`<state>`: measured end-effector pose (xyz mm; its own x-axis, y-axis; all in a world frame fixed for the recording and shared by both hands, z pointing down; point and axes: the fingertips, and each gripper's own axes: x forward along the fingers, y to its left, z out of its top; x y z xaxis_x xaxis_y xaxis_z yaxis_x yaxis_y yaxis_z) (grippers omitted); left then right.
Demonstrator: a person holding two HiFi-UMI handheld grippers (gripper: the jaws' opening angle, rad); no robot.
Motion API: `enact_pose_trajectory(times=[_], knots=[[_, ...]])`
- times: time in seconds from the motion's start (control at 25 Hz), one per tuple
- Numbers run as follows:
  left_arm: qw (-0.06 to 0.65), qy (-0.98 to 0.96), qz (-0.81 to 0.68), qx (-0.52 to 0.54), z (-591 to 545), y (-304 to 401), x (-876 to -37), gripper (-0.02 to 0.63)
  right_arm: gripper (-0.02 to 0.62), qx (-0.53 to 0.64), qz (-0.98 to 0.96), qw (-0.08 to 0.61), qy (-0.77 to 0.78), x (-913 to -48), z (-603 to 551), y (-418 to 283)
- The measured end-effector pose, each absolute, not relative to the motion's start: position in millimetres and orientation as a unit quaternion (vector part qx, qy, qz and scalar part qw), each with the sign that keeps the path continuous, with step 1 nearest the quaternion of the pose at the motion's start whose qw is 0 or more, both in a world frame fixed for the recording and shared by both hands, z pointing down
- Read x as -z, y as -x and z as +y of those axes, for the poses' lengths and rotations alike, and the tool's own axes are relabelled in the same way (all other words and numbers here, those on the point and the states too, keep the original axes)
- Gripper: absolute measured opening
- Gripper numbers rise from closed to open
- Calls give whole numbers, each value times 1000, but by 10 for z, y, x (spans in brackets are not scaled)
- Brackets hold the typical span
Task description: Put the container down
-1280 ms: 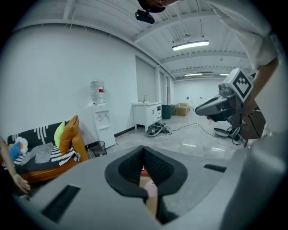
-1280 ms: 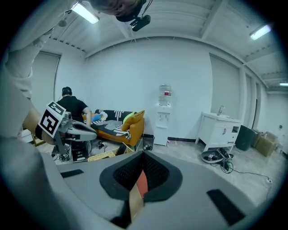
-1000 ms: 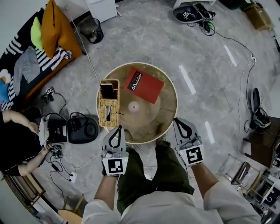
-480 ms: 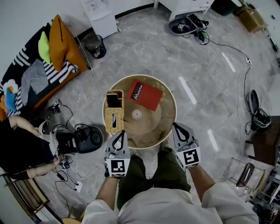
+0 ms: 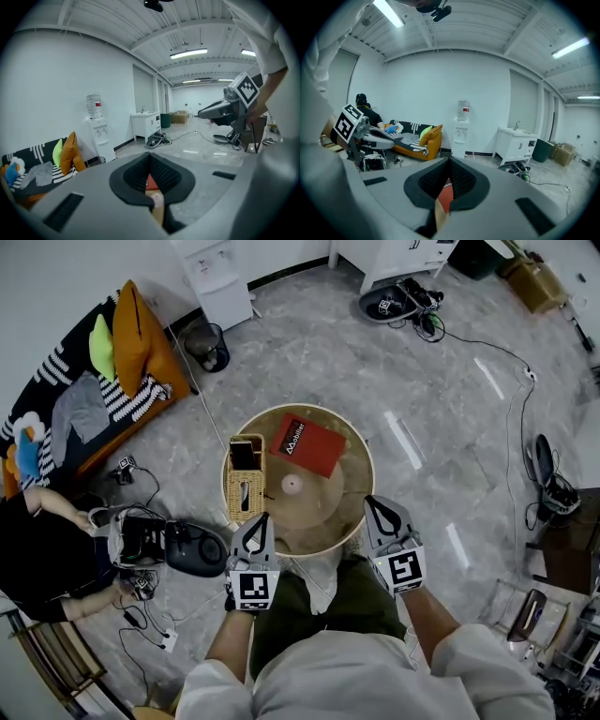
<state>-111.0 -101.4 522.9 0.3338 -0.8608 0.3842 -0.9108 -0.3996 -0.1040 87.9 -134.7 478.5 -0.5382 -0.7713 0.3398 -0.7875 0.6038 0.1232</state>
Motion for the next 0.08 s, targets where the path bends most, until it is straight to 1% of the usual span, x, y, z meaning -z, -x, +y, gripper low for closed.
enact_pose_trajectory(times=[0.08], knots=[[65, -814, -545, -193, -984, 1077, -5198, 6, 21, -20, -878, 183, -442, -4731, -1322, -903]])
